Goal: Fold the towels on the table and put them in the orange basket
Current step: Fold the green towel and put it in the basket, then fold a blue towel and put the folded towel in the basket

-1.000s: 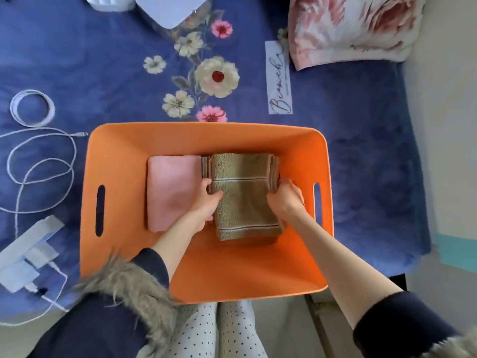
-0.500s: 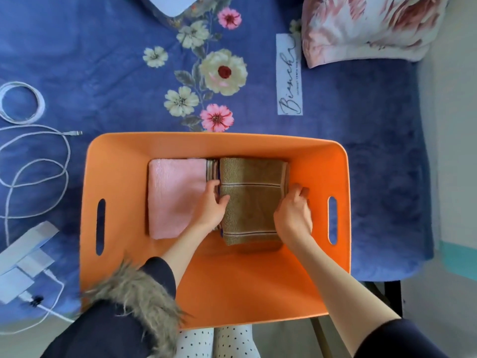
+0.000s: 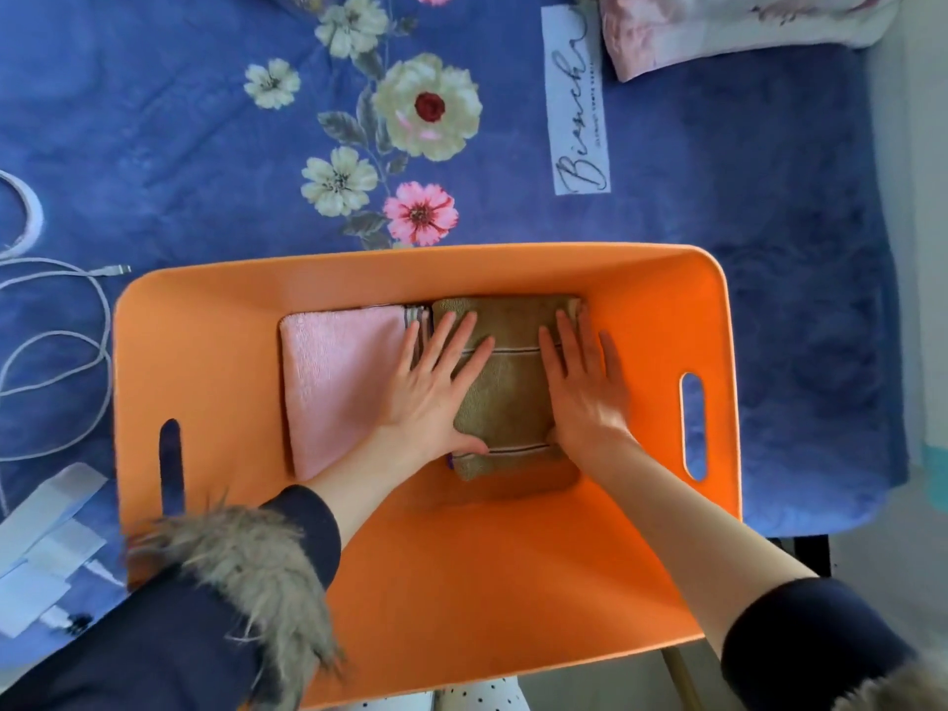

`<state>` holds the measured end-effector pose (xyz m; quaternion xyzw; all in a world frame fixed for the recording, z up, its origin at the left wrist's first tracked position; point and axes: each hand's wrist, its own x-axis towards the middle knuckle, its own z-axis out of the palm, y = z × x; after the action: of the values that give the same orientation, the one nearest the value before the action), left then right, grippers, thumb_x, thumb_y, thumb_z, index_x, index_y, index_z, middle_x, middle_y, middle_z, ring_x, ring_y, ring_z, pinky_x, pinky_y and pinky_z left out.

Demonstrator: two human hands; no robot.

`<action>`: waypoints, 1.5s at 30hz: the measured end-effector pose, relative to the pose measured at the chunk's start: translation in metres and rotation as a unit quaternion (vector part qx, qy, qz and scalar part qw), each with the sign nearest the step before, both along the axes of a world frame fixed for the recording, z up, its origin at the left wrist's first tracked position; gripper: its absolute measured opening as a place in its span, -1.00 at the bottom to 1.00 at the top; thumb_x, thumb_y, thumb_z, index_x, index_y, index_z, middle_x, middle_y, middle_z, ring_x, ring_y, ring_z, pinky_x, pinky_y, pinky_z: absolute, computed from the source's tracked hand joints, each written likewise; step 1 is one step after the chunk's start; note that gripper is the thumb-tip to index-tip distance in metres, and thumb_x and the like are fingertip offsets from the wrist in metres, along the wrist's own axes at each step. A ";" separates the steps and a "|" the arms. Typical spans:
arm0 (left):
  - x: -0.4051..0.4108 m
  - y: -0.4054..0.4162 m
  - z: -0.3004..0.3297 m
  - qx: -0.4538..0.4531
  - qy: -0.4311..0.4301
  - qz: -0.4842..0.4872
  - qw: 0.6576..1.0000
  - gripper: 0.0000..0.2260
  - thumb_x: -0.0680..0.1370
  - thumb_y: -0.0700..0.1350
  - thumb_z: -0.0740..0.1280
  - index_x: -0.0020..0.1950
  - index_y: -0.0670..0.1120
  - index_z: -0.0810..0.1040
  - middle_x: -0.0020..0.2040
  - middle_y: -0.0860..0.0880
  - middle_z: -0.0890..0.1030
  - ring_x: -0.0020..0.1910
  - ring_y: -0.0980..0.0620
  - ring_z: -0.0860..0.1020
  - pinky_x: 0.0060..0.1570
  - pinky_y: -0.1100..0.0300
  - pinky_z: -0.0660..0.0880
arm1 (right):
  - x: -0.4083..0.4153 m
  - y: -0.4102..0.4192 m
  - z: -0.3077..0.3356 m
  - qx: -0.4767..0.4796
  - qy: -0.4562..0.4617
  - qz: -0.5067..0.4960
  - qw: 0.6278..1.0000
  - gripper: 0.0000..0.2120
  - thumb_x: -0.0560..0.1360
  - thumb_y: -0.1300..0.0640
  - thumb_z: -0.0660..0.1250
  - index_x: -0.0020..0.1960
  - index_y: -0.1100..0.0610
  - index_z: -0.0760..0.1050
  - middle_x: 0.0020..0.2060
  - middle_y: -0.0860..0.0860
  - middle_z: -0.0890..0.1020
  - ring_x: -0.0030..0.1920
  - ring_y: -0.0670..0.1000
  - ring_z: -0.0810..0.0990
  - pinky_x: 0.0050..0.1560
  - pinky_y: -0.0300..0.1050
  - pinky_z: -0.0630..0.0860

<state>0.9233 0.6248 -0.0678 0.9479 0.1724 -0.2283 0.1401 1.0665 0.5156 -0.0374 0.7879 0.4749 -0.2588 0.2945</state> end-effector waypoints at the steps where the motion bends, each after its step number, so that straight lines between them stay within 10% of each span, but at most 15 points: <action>1: 0.003 0.001 -0.002 0.000 0.006 0.005 1.000 0.08 0.28 0.45 0.28 0.45 -0.01 -0.33 0.48 -0.11 -0.34 0.45 -0.12 -0.35 0.39 -0.16 -0.34 | 0.001 0.002 -0.003 -0.012 -0.001 0.001 1.000 -0.05 0.50 0.02 0.31 0.48 0.16 -0.39 0.48 0.17 -0.34 0.46 0.20 -0.38 0.43 0.11 -0.34; 14: 0.008 0.000 0.034 -0.030 0.069 0.011 0.997 -0.15 0.44 0.37 0.18 0.54 0.02 -0.15 0.53 -0.11 -0.25 0.49 -0.13 -0.29 0.40 -0.16 -0.31 | -0.011 -0.009 0.021 0.065 0.071 -0.089 0.991 -0.15 0.51 0.12 0.29 0.52 0.06 -0.28 0.50 0.11 -0.28 0.49 0.14 -0.34 0.48 0.10 -0.27; 25: -0.006 -0.013 0.170 -0.088 -0.089 0.132 0.983 -0.44 0.58 0.15 0.14 0.53 0.03 0.05 0.56 -0.08 -0.07 0.53 -0.09 -0.12 0.44 -0.13 -0.10 | -0.040 -0.044 0.177 0.297 0.076 -0.303 0.902 -0.28 0.51 0.01 0.30 0.53 0.04 -0.02 0.50 0.05 0.15 0.45 0.14 0.21 0.32 0.07 0.29; 39: 0.035 -0.165 0.343 -0.076 -0.216 -0.197 0.953 -0.32 0.44 0.26 -0.18 0.53 0.03 0.03 0.55 -0.05 0.00 0.53 -0.04 -0.08 0.45 -0.05 -0.06 | -0.090 -0.268 0.326 0.306 -0.143 -0.446 0.828 -0.33 0.56 -0.15 0.13 0.53 0.00 -0.10 0.52 0.03 0.06 0.51 0.02 0.07 0.45 0.07 0.01; 45: 0.024 -0.289 0.387 -0.057 -0.280 -0.387 0.876 -0.48 0.49 0.13 0.07 0.33 -0.10 0.45 0.30 -0.18 0.50 0.26 -0.23 0.48 0.07 -0.27 0.45 | -0.181 -0.378 0.370 0.305 -0.224 -0.556 0.740 -0.36 0.57 -0.18 0.07 0.53 -0.03 -0.12 0.52 0.00 0.04 0.51 0.02 0.04 0.45 0.08 -0.03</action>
<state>0.9469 0.3360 0.3195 0.9535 -0.2685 0.0012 0.1370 0.8855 0.1373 0.3323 0.9949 -0.0738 -0.0339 -0.0595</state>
